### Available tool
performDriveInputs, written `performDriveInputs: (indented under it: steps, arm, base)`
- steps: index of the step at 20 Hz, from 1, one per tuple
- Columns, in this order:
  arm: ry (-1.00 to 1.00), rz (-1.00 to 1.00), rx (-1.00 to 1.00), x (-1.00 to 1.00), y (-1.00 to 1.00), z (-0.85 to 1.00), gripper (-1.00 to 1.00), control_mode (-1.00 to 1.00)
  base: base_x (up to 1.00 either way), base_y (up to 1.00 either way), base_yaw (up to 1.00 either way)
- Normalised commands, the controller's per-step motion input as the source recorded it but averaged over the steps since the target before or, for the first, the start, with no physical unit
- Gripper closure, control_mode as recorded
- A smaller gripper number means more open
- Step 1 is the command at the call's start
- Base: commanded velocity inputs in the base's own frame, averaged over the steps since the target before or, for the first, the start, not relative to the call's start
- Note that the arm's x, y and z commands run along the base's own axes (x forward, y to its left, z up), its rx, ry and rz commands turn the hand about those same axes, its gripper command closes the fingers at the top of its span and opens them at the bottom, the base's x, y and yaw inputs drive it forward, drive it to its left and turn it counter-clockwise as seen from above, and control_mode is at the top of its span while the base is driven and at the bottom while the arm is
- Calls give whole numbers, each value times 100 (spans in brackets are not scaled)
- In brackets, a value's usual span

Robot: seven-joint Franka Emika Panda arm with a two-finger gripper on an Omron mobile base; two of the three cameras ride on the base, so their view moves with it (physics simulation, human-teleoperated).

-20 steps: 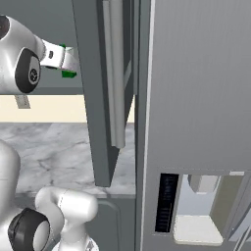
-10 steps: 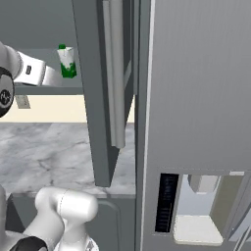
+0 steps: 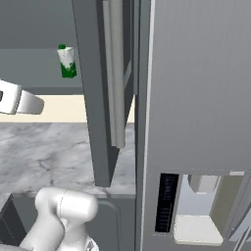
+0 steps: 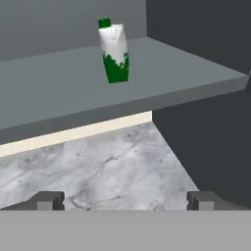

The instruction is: Pick the milk from the counter and place it in the open cabinet.

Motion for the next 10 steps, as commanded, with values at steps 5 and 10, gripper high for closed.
performDriveInputs:
  steps: [5, 10]
  arm:
    - [16, 0, 0, -2, 0, -45, -100, -100]
    - [13, 0, 0, 1, 0, -58, -100, -100]
  base:
    - [0, 0, 0]
    - [0, 0, 0]
